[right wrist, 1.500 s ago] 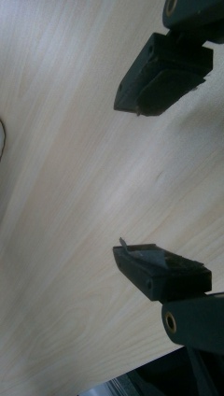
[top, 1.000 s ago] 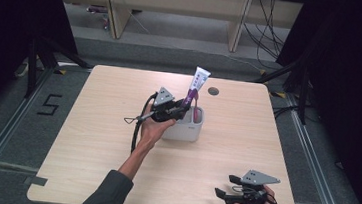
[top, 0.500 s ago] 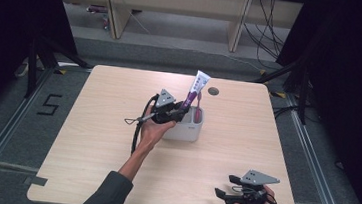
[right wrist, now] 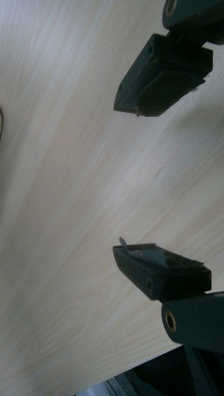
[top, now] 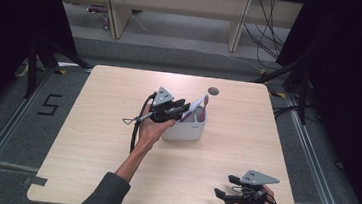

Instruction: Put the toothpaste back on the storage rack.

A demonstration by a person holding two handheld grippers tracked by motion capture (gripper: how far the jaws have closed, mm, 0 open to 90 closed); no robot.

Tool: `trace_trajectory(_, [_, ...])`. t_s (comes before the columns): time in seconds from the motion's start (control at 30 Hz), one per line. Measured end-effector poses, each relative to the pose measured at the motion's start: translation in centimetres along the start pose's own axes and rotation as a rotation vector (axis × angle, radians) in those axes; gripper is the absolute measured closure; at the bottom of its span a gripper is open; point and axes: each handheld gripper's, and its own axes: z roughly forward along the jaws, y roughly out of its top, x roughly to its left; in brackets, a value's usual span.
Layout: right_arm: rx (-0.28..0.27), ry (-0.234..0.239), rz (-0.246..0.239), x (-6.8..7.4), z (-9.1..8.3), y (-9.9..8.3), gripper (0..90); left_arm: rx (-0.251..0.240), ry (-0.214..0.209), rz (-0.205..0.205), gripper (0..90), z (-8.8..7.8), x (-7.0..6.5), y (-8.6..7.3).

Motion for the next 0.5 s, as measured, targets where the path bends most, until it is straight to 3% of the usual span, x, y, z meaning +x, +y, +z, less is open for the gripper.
trace_trajectory(0.03, [0.01, 0.008, 0.026, 0.2, 0.0, 0.0, 26.3, 0.003, 0.006, -0.001, 69.6, -0.1, 0.1, 0.0])
trace_trajectory(0.5, [0.007, 0.003, 0.015, 0.1, 0.0, 0.0, 26.3, 0.038, 0.003, -0.015, 63.1, -1.3, 0.8, 0.1])
